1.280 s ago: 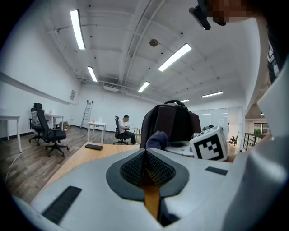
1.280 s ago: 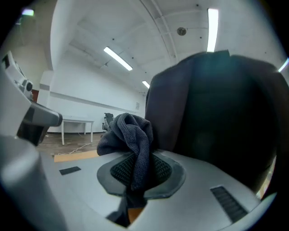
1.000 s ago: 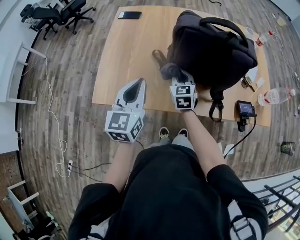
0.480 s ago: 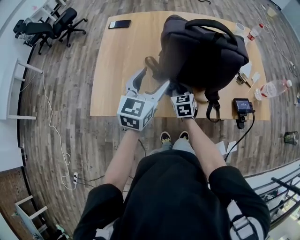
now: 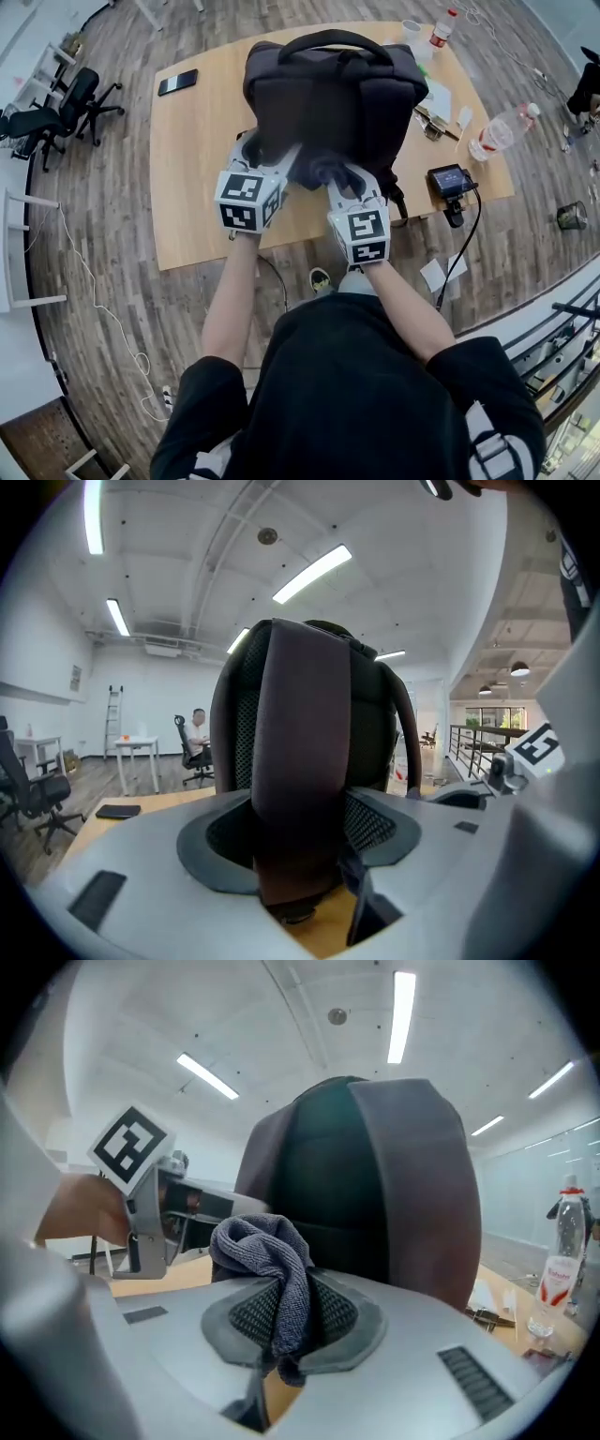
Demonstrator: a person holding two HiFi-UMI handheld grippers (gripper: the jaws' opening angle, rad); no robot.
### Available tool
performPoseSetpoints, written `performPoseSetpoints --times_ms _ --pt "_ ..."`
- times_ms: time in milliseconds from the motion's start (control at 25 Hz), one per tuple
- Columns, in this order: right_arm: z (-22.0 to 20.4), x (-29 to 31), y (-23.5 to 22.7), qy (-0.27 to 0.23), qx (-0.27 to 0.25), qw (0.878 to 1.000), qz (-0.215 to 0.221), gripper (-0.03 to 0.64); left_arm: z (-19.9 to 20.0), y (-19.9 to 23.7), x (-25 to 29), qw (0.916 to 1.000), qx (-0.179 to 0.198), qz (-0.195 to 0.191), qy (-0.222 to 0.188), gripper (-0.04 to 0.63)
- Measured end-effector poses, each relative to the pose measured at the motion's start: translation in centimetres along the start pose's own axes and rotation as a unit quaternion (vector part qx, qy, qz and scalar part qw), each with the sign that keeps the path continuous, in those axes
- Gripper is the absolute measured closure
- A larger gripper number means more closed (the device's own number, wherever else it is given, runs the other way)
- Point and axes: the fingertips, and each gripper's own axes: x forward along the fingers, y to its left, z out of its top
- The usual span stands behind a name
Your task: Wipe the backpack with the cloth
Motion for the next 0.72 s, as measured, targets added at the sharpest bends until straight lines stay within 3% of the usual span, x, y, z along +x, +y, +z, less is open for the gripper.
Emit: performPoseSetpoints --times_ms 200,440,520,720 --pt "-0.5 0.3 -5.0 0.0 0.018 0.998 -0.057 0.566 0.3 -0.4 -1.8 0.9996 0.02 0.011 0.014 0.367" --pt "-1.4 -0.9 -10.0 0.003 0.023 0.993 -0.112 0.566 2.2 1.5 -5.9 0.9862 0.141 0.075 0.045 0.387" --pt "-1.6 -1.4 -11.8 0.002 0.031 0.99 -0.135 0.566 2.6 1.6 -6.6 0.9841 0.157 0.066 0.051 0.387" --pt "-1.8 -2.1 -16.3 -0.002 0.041 0.982 -0.186 0.566 3.1 1.0 -7.4 0.9871 0.147 0.026 0.057 0.387"
